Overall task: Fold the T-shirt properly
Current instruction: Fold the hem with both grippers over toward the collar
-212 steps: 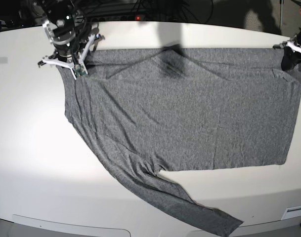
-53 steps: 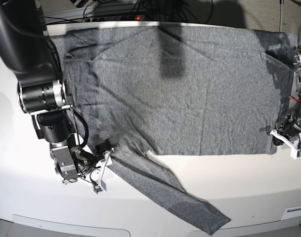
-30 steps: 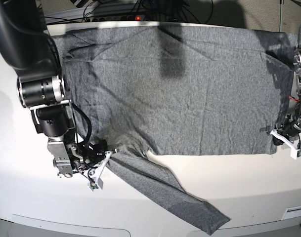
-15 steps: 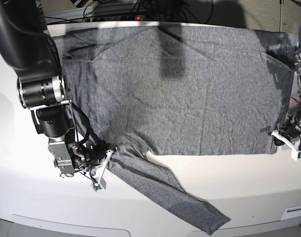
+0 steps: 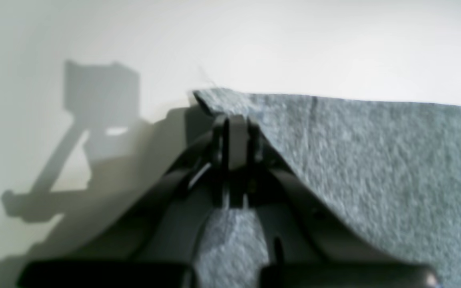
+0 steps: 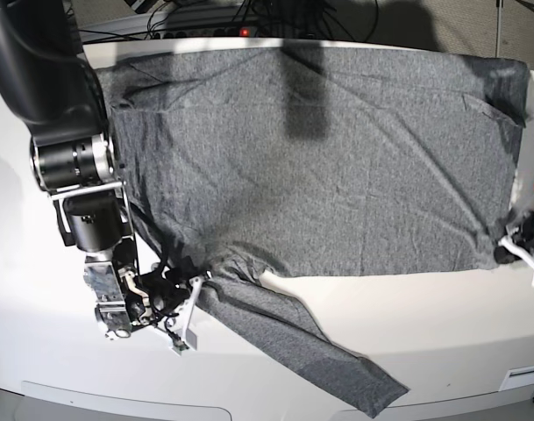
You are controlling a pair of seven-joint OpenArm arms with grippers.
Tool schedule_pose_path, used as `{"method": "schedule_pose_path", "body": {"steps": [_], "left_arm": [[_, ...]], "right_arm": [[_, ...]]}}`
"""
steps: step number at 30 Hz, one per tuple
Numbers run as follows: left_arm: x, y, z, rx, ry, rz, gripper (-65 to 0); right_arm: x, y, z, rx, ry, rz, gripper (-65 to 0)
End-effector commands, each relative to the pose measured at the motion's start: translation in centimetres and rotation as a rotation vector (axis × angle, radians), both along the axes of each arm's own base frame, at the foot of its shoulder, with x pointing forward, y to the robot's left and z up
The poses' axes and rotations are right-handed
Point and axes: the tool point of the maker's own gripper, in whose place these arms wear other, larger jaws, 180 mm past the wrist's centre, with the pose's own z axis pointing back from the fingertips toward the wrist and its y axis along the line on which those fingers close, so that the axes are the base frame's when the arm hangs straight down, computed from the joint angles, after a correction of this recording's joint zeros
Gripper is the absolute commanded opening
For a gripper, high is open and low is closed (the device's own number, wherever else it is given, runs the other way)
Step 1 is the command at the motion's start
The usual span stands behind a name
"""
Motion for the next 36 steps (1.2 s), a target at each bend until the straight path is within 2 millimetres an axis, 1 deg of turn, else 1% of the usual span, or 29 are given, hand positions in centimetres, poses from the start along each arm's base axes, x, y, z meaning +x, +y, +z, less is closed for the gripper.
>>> {"method": "schedule_pose_path", "body": {"steps": [1,3,5,8,11,15,20,22,26,31,36], "left_arm": [[0.8,1.2,2.2,-0.001,-0.067,0.014,-65.0],[-0.2,0.9,1.9,-0.003,-0.07,-0.003,-65.0],[-1.3,0.7,2.1,0.002,-0.086,-0.026,-65.0],[-2.8,0.4,3.3,-0.005,-0.13,-0.056,-65.0],[-4.0,0.6,4.5,0.004,-0.156,-0.067,-65.0],[-5.2,0.6,5.8,0.053,-0.169,-0.094,-65.0],[-6.7,0.1,7.5,0.045,-0.188,-0.109,-65.0],[-7.5,0.4,8.2,0.044,-0.198,-0.1,-65.0],[-9.5,1.7,9.2,0.07,-0.213,-0.071,-65.0],[-12.0,2.4,9.5,0.099,-0.202,-0.062,-65.0],[-14.2,2.7,8.9,0.107,-0.165,-0.05,-65.0]], "right_arm": [[2.0,0.2,2.8,0.023,-0.075,0.003,-65.0],[1.6,0.1,2.9,0.043,-0.088,0.005,-65.0],[0.8,0.2,3.1,0.059,-0.102,0.016,-65.0],[-0.9,0.7,3.6,0.062,-0.132,0.057,-65.0],[-2.6,0.8,4.8,0.07,-0.197,0.065,-65.0],[-5.2,0.1,6.4,0.061,-0.27,0.061,-65.0],[-8.5,-1.1,7.4,0.021,-0.302,0.064,-65.0],[-9.5,-1.7,8.2,0.039,-0.328,0.035,-65.0],[-11.8,-3.0,9.4,0.081,-0.366,-0.021,-65.0],[-14.5,-4.7,9.2,0.071,-0.362,-0.073,-65.0],[-17.0,-5.9,8.3,0.057,-0.321,-0.099,-65.0]]}}
